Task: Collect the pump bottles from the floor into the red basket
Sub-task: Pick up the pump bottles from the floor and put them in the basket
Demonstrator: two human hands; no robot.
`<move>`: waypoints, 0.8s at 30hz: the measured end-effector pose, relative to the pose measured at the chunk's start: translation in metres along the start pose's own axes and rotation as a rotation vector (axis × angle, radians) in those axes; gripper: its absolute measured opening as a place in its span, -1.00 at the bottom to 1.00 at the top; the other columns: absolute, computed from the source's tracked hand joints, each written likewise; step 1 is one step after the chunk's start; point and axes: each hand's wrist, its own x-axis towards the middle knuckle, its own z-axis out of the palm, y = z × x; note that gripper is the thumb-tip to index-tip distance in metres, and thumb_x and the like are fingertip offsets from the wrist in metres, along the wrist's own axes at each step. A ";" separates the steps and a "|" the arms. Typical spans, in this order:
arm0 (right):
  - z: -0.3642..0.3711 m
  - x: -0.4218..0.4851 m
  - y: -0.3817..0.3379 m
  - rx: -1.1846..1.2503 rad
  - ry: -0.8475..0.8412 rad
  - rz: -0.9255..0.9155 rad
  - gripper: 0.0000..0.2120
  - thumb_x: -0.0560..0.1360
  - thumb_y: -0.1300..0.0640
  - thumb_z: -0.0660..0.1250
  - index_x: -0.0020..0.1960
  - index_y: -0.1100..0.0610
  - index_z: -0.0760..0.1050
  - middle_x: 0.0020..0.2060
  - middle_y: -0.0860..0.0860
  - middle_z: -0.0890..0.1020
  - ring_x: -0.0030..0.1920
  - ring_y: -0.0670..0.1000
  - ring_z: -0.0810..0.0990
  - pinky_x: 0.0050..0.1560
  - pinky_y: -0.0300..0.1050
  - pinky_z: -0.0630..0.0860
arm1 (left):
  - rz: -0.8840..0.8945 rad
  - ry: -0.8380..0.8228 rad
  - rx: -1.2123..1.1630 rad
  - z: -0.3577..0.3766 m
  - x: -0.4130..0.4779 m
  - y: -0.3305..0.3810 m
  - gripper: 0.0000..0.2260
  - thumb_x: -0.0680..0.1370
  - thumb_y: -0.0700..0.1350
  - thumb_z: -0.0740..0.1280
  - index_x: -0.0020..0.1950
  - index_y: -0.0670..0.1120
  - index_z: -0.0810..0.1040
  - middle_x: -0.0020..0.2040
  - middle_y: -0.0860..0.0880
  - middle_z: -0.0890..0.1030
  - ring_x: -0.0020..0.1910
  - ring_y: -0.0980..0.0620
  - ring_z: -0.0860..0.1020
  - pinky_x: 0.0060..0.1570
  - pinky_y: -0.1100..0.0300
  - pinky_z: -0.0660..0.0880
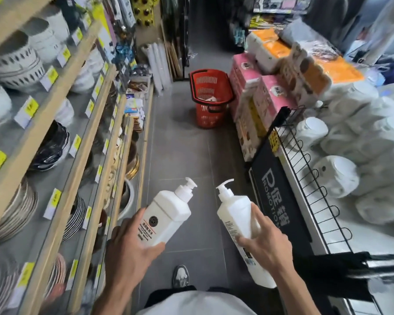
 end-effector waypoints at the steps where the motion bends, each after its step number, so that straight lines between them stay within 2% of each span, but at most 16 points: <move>1: 0.000 0.009 -0.006 0.009 0.008 0.000 -0.10 0.34 -0.25 0.43 0.56 -0.31 0.03 0.06 -0.13 0.56 -0.10 0.02 0.63 -0.16 -0.04 0.53 | 0.004 -0.006 -0.001 -0.001 0.013 0.001 -0.15 0.19 0.13 0.49 0.49 0.18 0.37 0.12 0.10 0.54 0.04 0.02 0.45 -0.02 0.00 0.50; 4: -0.002 0.037 -0.018 0.019 0.018 0.013 -0.07 0.35 -0.25 0.45 0.57 -0.31 0.01 0.08 -0.08 0.58 -0.10 0.03 0.64 -0.20 -0.06 0.54 | 0.031 -0.020 0.029 -0.002 0.054 0.005 -0.15 0.20 0.12 0.52 0.49 0.17 0.39 0.16 0.08 0.57 0.06 0.00 0.47 -0.02 0.02 0.48; 7: -0.006 0.064 -0.030 0.009 0.013 0.009 -0.07 0.32 -0.26 0.42 0.54 -0.33 -0.02 0.07 -0.09 0.58 -0.10 0.03 0.65 -0.14 -0.01 0.61 | 0.048 -0.043 0.063 -0.002 0.088 0.012 -0.14 0.24 0.04 0.62 0.51 0.14 0.39 0.20 0.06 0.57 0.06 0.04 0.44 -0.07 0.08 0.41; 12: -0.014 0.124 -0.048 -0.022 -0.002 0.006 -0.07 0.31 -0.28 0.39 0.55 -0.30 -0.02 0.09 -0.10 0.57 -0.12 0.03 0.65 -0.12 0.02 0.62 | 0.089 -0.057 0.080 0.008 0.154 0.036 -0.16 0.24 0.06 0.61 0.48 0.18 0.38 0.16 0.08 0.57 0.07 -0.01 0.49 -0.01 0.01 0.50; 17: -0.022 0.190 -0.055 0.033 -0.023 0.008 -0.04 0.28 -0.31 0.35 0.57 -0.33 -0.04 0.16 -0.09 0.57 -0.03 0.07 0.66 0.00 0.06 0.61 | 0.053 -0.033 0.058 0.024 0.212 0.069 -0.14 0.27 0.04 0.62 0.53 0.15 0.35 0.24 0.07 0.56 0.10 0.01 0.47 0.04 0.01 0.47; 20: -0.032 0.230 -0.061 0.060 -0.043 0.006 -0.03 0.24 -0.34 0.30 0.56 -0.34 -0.06 0.15 -0.09 0.57 -0.04 0.07 0.65 -0.01 0.07 0.62 | 0.045 -0.040 0.062 0.031 0.249 0.088 -0.15 0.26 0.07 0.60 0.51 0.20 0.35 0.23 0.06 0.56 0.10 -0.01 0.49 0.02 0.00 0.49; 24: -0.048 0.282 -0.072 0.033 -0.041 -0.025 -0.06 0.31 -0.28 0.38 0.57 -0.32 -0.03 0.20 -0.07 0.57 0.04 0.09 0.64 0.02 0.05 0.58 | 0.049 -0.018 0.097 0.038 0.295 0.113 -0.14 0.24 0.06 0.60 0.50 0.21 0.34 0.23 0.05 0.56 0.15 -0.05 0.50 0.04 -0.02 0.51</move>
